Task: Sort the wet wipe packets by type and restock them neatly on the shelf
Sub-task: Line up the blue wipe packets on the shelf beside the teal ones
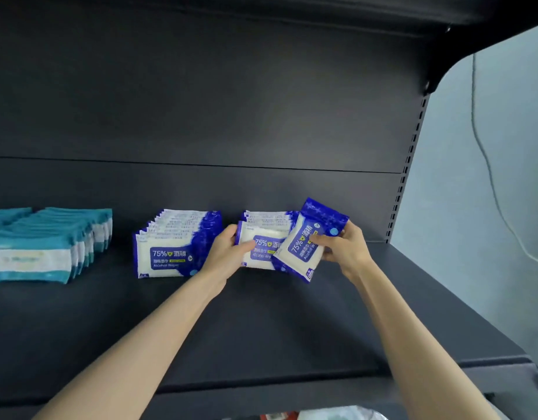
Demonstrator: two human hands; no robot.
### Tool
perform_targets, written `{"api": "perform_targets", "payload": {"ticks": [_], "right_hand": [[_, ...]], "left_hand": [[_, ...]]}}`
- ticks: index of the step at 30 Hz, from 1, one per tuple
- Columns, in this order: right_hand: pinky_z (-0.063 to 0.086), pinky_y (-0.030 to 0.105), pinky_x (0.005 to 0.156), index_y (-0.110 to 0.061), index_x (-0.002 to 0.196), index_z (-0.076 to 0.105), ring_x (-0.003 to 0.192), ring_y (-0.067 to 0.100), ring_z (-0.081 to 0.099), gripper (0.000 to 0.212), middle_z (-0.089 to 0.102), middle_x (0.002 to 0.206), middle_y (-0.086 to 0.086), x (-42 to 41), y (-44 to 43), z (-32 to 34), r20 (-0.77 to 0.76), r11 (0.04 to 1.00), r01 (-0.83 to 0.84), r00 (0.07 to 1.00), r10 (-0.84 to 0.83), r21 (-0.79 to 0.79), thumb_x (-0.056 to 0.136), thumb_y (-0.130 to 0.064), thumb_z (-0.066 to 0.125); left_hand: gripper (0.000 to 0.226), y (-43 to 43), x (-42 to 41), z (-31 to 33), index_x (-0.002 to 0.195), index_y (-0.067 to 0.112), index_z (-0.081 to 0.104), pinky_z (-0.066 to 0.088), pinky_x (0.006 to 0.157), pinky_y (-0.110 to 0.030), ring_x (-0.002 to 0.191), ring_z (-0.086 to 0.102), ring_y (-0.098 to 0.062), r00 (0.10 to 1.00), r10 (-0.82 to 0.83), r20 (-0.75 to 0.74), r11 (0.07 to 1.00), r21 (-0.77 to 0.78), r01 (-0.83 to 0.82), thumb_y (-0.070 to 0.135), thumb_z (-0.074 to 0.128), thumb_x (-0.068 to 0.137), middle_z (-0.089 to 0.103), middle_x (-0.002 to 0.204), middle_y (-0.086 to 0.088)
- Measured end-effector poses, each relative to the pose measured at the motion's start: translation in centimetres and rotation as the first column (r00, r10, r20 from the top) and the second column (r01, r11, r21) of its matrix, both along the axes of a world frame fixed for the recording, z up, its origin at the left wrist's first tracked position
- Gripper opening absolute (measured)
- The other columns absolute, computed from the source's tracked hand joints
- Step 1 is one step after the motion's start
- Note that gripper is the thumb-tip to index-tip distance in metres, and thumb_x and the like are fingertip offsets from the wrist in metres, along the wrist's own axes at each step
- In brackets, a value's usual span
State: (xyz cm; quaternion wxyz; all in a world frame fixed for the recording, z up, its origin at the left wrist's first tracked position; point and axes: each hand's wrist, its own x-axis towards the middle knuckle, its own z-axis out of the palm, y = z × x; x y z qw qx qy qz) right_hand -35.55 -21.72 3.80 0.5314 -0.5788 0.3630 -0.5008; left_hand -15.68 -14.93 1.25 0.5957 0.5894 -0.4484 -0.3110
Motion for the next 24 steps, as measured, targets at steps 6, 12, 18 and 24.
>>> {"api": "perform_targets", "payload": {"ticks": [6, 12, 18, 24], "right_hand": [[0.059, 0.032, 0.063, -0.009, 0.082, 0.061, 0.062, 0.014, 0.07, 0.023, 0.072, 0.076, 0.003, -0.2, -1.6, 0.0, -0.054, 1.0, 0.02, 0.998, -0.021, -0.023, 0.075, 0.012, 0.068], [0.06, 0.031, 0.067, -0.003, 0.096, 0.061, 0.072, 0.017, 0.072, 0.029, 0.073, 0.089, 0.009, -0.3, -2.1, -1.0, -0.047, 1.0, 0.025, 0.999, -0.025, 0.001, 0.073, 0.009, 0.074], [0.058, 0.027, 0.06, -0.002, 0.097, 0.06, 0.074, 0.02, 0.073, 0.033, 0.073, 0.089, 0.01, 0.2, -1.9, -1.2, 0.001, 0.998, -0.046, 0.999, 0.046, 0.041, 0.07, 0.009, 0.076], [0.061, 0.035, 0.067, 0.0, 0.094, 0.061, 0.079, 0.026, 0.072, 0.027, 0.073, 0.091, 0.013, 1.5, -1.7, -1.2, 0.037, 0.986, -0.149, 0.988, 0.147, 0.071, 0.072, 0.006, 0.077]], "left_hand": [[0.019, -1.4, 1.0, 0.1, 0.094, 0.019, 0.059, 0.056, 0.079, -0.039, 0.091, 0.067, -0.023, 0.953, 0.002, 0.304, 0.995, 0.094, -0.033, 0.004, 0.063, 0.084, 0.069, 0.099, -0.005], [0.039, -2.7, 0.3, -0.2, 0.119, 0.013, 0.051, 0.05, 0.066, -0.024, 0.092, 0.06, -0.02, 0.843, 0.13, 0.522, 0.983, 0.043, -0.179, 0.003, 0.065, 0.084, 0.062, 0.108, -0.009], [0.072, -0.7, -0.1, -0.2, 0.136, 0.014, 0.041, 0.035, 0.096, -0.026, 0.123, 0.04, -0.017, 0.728, 0.107, 0.677, 0.991, -0.01, -0.137, 0.032, 0.077, 0.076, 0.042, 0.13, -0.001], [0.045, -0.7, -0.9, 0.4, 0.108, 0.014, 0.057, 0.044, 0.087, -0.034, 0.1, 0.052, -0.014, 0.667, 0.057, 0.743, 0.996, 0.003, -0.088, 0.039, 0.076, 0.076, 0.059, 0.111, 0.004]]}}
